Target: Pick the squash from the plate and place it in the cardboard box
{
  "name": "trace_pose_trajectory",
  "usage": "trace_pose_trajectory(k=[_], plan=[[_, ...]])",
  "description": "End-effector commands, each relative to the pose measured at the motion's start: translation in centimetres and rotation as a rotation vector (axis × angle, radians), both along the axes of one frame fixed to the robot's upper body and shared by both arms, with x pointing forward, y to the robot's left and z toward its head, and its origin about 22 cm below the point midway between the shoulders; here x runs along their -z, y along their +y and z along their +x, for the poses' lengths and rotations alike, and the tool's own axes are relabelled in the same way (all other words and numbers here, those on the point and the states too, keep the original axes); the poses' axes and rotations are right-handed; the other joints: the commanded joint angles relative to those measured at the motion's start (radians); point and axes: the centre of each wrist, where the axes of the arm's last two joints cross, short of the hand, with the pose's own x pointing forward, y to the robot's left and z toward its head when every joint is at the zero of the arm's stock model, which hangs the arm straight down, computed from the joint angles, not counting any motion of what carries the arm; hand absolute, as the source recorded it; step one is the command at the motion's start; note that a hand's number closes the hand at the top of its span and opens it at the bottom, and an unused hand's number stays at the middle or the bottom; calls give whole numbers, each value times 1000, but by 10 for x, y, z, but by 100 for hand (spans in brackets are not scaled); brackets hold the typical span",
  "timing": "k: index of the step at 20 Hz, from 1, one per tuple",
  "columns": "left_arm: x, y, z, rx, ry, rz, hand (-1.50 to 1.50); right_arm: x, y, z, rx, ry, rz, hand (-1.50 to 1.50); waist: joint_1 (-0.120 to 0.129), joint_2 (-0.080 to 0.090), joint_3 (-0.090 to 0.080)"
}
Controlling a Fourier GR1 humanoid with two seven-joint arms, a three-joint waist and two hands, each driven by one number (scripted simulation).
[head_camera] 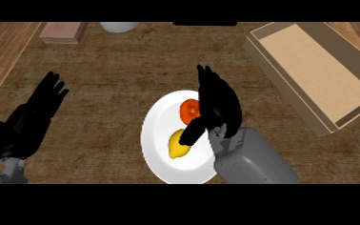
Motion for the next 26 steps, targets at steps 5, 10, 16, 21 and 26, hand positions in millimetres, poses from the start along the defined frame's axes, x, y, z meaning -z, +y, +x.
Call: trace_pose_trajectory(k=[5, 10, 16, 21, 26], plan=[[-6, -5, 0, -22, -8, 17, 0, 2, 7, -4, 95, 155, -106, -150, -15, -1, 1], [-10, 3, -14, -3, -8, 11, 0, 25, 7, -2, 88, 139, -77, -150, -8, -1, 2], [12, 1, -4, -7, 12, 1, 0, 9, 22, 0, 46, 78, -91, -150, -13, 1, 1], [-4, -4, -9, -4, -8, 6, 0, 25, 29, 4, 51, 111, -166, -150, -6, 1, 1], [12, -21, -2, 0, -6, 2, 0, 20, 38, 15, 74, 127, -165, -150, -6, 2, 1]])
